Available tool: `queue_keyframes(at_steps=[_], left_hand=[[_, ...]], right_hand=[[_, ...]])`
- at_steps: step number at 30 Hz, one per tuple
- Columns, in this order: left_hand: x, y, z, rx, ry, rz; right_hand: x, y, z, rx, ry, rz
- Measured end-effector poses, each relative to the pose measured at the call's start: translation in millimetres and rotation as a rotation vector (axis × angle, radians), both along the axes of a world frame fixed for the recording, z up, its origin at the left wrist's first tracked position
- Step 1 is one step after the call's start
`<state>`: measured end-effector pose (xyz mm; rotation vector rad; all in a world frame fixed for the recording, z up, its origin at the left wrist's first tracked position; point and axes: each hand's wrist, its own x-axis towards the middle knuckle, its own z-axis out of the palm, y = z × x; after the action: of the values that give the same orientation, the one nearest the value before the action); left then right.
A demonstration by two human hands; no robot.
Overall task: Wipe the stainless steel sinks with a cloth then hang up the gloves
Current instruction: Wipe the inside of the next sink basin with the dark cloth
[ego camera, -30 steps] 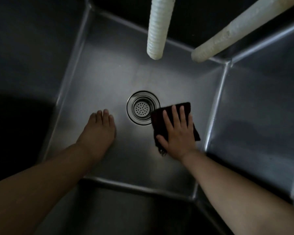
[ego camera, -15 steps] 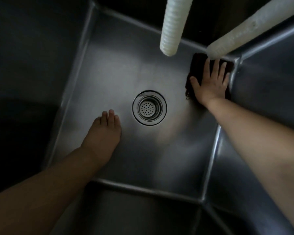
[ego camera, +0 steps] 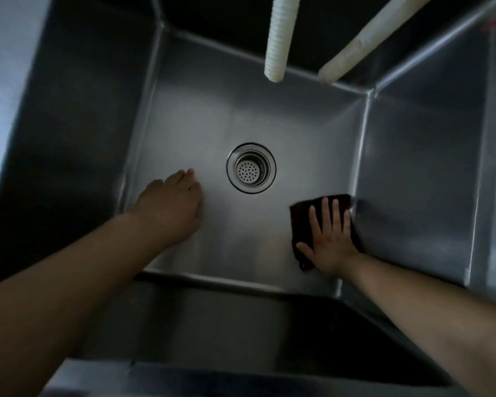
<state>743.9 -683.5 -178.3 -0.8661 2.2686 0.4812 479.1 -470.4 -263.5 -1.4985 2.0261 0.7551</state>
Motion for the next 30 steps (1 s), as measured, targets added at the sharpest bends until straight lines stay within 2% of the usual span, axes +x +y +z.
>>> queue_keyframes(at_steps=[6, 10, 15, 23, 27, 30], left_hand=[[57.1, 18.7, 69.0, -0.131, 0.34, 0.009], [94.8, 34.6, 97.2, -0.145, 0.346, 0.091], [124.5, 47.9, 106.4, -0.105, 0.373, 0.243], [130.0, 53.9, 109.4, -0.232, 0.447, 0.34], [132.9, 55.0, 105.2, -0.279, 0.476, 0.32], [134.1, 55.6, 102.2, -0.283, 0.466, 0.289]], right_hand=[[32.0, 29.6, 14.6, 0.138, -0.151, 0.338], [63.3, -2.9, 9.1, 0.094, -0.237, 0.476], [108.7, -61.2, 0.4, -0.102, -0.204, 0.445], [169.4, -189.4, -22.7, -0.353, -0.152, 0.236], [198.2, -237.0, -29.7, -0.419, -0.169, 0.283], [218.6, -233.1, -30.7, -0.437, -0.205, 0.384]])
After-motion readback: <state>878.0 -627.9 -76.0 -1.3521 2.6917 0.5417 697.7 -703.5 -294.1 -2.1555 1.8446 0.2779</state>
